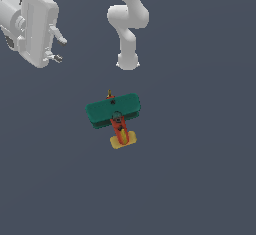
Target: Pick up the object and move it to a goal position.
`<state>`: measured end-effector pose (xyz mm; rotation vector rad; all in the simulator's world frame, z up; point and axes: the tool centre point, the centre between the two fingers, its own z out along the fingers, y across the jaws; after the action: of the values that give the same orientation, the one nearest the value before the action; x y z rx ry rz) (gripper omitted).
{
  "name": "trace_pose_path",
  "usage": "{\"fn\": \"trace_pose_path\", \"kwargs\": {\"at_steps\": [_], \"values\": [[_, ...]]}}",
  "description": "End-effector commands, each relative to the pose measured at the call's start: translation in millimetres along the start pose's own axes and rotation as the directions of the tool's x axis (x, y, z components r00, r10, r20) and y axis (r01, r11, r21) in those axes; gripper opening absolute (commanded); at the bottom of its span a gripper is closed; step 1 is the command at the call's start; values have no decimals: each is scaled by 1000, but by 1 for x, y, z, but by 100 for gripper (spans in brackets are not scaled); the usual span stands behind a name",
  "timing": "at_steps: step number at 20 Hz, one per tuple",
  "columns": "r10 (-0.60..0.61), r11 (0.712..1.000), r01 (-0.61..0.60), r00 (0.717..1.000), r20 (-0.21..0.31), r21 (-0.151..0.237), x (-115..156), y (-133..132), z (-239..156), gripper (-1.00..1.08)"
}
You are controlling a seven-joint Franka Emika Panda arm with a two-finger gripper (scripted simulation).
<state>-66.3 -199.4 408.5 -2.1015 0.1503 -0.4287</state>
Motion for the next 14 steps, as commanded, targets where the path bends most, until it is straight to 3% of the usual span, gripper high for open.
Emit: {"fn": "trace_pose_path", "kwargs": {"at_steps": [1, 14], "values": [[12, 1000, -12, 1000, 1, 23, 0, 10, 4, 28], [86, 988, -88, 996, 21, 124, -4, 67, 33, 28]]}}
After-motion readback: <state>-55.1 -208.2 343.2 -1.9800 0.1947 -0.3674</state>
